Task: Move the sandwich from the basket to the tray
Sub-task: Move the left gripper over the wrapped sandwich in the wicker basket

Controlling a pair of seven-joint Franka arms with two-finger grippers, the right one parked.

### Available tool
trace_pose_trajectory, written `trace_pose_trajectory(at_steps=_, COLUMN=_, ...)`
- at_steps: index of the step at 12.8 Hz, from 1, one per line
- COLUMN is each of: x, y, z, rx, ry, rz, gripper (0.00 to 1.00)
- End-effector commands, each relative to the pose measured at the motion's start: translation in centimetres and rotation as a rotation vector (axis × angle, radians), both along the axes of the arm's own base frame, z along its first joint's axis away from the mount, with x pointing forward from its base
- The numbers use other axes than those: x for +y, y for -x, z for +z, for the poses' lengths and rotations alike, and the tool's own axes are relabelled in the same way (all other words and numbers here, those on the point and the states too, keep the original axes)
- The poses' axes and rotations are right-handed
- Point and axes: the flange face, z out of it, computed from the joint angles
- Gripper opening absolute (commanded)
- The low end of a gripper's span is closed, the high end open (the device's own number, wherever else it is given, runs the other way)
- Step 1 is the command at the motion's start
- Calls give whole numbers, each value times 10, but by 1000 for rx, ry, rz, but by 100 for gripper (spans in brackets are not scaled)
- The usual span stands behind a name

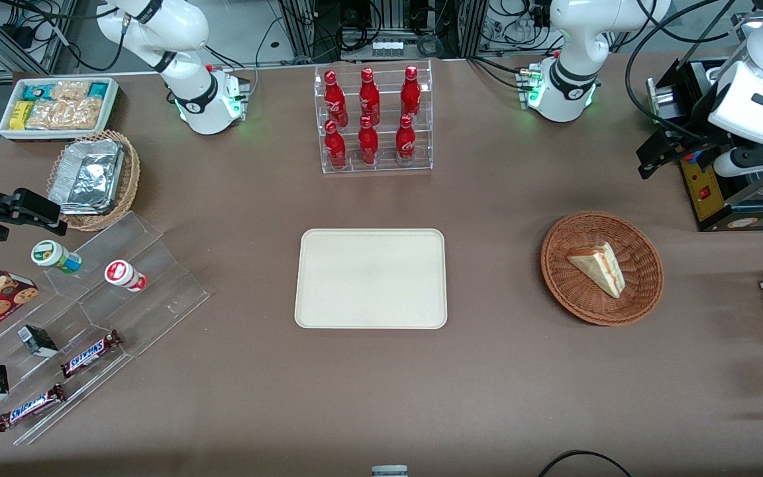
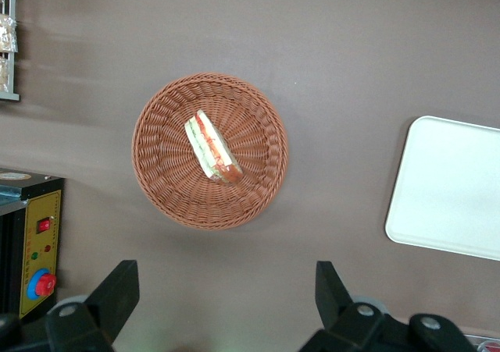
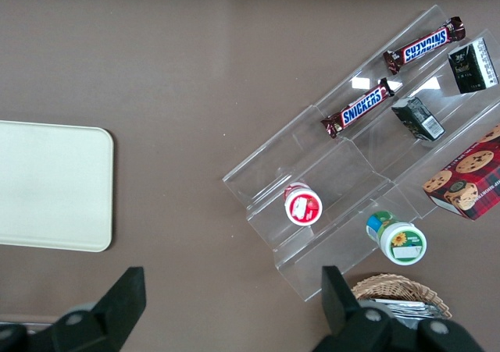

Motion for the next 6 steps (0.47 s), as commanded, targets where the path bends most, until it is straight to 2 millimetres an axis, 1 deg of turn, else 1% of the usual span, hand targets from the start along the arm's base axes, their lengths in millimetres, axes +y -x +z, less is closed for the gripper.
trace_pose_trajectory(at_steps=1, x=-14, y=-1, z=4, rx=12, ry=-4, rz=-40, gripper=100)
trace_pose_trajectory(at_steps=2, x=-14, y=-2, z=2, rx=14, ry=-3, rz=-37, gripper=100)
trace_pose_trajectory(at_steps=3, x=-5, y=-4, z=1, rx=16, ry=-1, rz=-24, gripper=100)
trace_pose_trajectory(at_steps=4, x=-1, y=-7, z=-3, rx=24, ry=1, rz=-19, gripper=100)
trace_pose_trajectory(at_steps=5, x=7, y=-13, z=-12, rx=45, ry=12, rz=-1, gripper=100)
trace_pose_trajectory(at_steps=6, x=21, y=-22, z=-28, rx=76, ry=10, rz=25, gripper=100)
